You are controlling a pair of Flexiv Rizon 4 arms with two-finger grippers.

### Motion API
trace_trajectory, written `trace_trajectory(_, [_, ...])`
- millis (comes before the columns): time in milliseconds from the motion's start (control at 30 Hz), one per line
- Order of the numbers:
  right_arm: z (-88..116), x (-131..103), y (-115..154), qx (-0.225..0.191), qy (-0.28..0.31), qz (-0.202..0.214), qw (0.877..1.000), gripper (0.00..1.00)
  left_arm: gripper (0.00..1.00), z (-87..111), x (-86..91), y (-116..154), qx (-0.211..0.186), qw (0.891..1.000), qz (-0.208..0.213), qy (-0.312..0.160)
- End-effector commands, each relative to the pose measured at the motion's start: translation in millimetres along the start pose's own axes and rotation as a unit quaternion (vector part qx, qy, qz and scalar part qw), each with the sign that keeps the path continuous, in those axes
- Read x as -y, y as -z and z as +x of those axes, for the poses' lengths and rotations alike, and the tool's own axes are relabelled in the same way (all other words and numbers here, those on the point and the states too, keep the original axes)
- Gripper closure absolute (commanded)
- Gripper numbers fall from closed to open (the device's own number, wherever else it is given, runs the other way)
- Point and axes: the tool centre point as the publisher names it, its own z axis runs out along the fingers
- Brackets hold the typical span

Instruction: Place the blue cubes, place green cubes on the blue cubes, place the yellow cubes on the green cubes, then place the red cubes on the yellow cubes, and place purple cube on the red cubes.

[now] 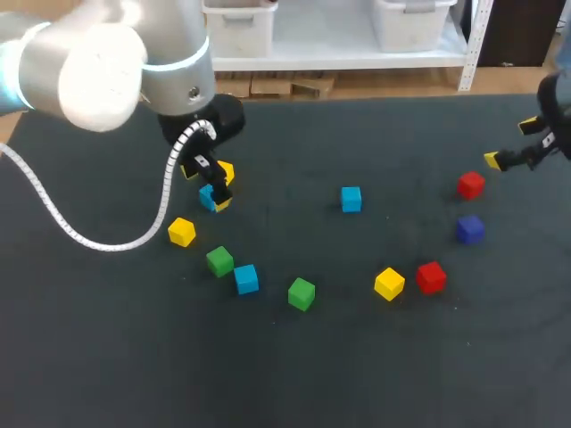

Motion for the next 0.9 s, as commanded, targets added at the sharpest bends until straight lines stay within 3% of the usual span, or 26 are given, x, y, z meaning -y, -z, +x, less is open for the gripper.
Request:
trace_trajectory(33, [-0.2, -0.4, -0.5, -0.001, 0.0, 0.002, 1.0, 0.0, 0.0, -9.2, -4.5, -12.9, -0.017, 1.0, 0.002, -0.004])
trace_trajectory(667, [-0.2, -0.4, -0.5, -0.001, 0.0, 0.002, 1.0, 0.0, 0.0, -15.3, -20.0, -32.8, -0.036, 0.999, 0.025, -0.002])
trace_trajectory(767, [-0.2, -0.4, -0.5, -0.001, 0.0, 0.002, 1.0, 0.0, 0.2, -15.5, -21.2, -34.5, -0.038, 0.999, 0.029, 0.0])
trace_trajectory(833, [-0.2, -0.4, -0.5, -0.001, 0.0, 0.002, 1.0, 0.0, 0.27, -15.7, -21.2, -35.4, -0.038, 0.999, 0.031, -0.001])
trace_trajectory(867, [-0.2, -0.4, -0.5, -0.001, 0.0, 0.002, 1.0, 0.0, 0.66, -16.0, -21.6, -36.5, -0.038, 0.999, 0.031, -0.001])
trace_trajectory(900, [-0.2, -0.4, -0.5, -0.001, 0.0, 0.002, 1.0, 0.0, 0.7, -16.2, -21.9, -37.0, -0.038, 0.999, 0.031, 0.0])
